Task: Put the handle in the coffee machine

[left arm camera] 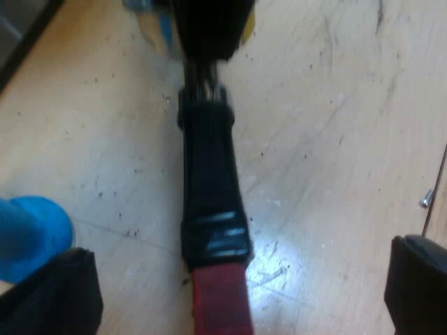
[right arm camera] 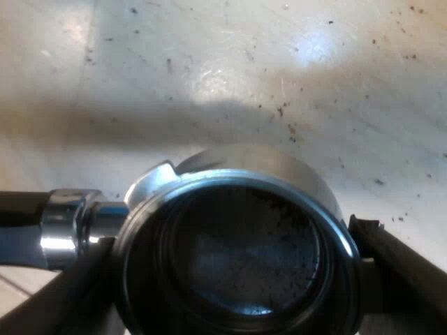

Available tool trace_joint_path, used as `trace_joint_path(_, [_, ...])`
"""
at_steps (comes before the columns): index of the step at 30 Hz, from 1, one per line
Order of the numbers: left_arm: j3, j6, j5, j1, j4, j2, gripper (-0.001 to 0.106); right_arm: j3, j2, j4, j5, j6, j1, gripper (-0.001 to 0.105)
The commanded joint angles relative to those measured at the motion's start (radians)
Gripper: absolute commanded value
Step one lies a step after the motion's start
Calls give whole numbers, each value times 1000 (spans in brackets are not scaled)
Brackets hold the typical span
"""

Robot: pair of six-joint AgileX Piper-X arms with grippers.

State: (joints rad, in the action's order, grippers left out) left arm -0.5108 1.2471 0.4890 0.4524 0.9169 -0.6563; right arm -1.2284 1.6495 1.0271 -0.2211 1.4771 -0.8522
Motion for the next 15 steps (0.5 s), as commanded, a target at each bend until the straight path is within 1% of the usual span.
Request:
trace_joint_path(1, [-4, -11, 0, -2, -21, -9, 84, -3, -41, 5, -24, 0, 0, 0])
trace_joint_path(7, [-4, -28, -8, -2, -70, -68, 84, -3, -82, 5, -31, 0, 0, 0])
trace_joint_path(9, [-4, -63, -8, -2, -70, -75, 84, -3, -101, 5, -48, 0, 0, 0])
trace_joint_path(12, [-4, -79, -16, -2, -70, -74, 84, -3, -117, 5, -72, -5, 0, 0])
trace_joint_path(15, [21, -96, -19, -2, -85, -77, 84, -3, -123, 5, -76, -9, 0, 0])
